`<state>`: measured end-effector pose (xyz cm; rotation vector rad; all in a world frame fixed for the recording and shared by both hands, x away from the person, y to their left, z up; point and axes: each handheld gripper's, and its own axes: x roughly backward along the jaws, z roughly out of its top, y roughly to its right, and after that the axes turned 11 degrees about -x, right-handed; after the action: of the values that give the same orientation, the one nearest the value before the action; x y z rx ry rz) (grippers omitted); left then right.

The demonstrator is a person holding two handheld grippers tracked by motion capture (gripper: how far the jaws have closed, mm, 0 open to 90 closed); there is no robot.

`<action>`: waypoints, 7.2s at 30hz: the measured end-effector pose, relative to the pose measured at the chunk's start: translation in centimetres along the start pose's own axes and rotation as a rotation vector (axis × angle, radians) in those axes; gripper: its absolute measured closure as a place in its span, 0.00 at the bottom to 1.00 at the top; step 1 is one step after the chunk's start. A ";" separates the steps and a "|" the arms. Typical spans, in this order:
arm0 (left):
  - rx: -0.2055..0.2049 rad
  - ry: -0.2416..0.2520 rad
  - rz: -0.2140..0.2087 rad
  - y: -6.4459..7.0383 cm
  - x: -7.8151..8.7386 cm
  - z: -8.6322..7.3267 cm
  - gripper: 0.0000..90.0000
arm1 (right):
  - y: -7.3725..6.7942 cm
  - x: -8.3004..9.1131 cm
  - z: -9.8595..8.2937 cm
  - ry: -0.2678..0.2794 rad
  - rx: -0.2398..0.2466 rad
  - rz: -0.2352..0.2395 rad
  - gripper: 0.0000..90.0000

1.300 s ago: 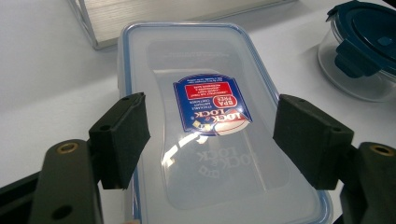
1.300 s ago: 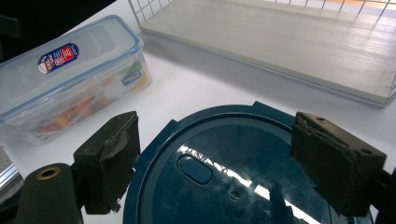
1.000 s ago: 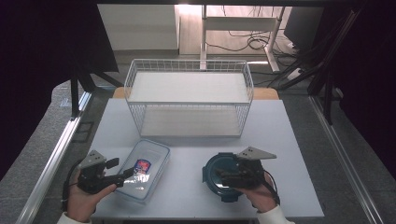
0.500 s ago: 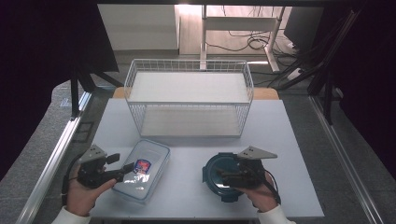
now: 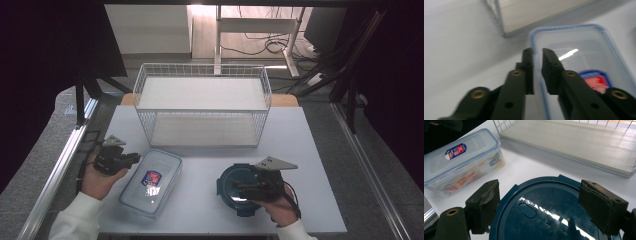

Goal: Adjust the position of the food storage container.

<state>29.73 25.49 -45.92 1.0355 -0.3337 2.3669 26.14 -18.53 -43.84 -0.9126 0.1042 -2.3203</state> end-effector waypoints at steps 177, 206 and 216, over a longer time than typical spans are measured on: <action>0.221 -0.105 0.015 -4.8 -2.6 -5.2 1.00 | -1.4 -0.7 -0.3 -0.002 0.011 0.007 0.21; 0.172 0.128 -0.128 1.2 4.5 -3.5 0.20 | -4.2 -1.2 1.4 0.031 0.011 0.040 0.19; 0.171 0.129 -0.129 1.4 4.5 -3.6 0.19 | -4.3 -1.0 1.3 0.036 0.010 0.036 0.19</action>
<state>24.22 27.47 -45.08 0.9442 -0.0159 2.3616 25.22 -14.32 -42.17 -0.8568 0.1228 -2.3028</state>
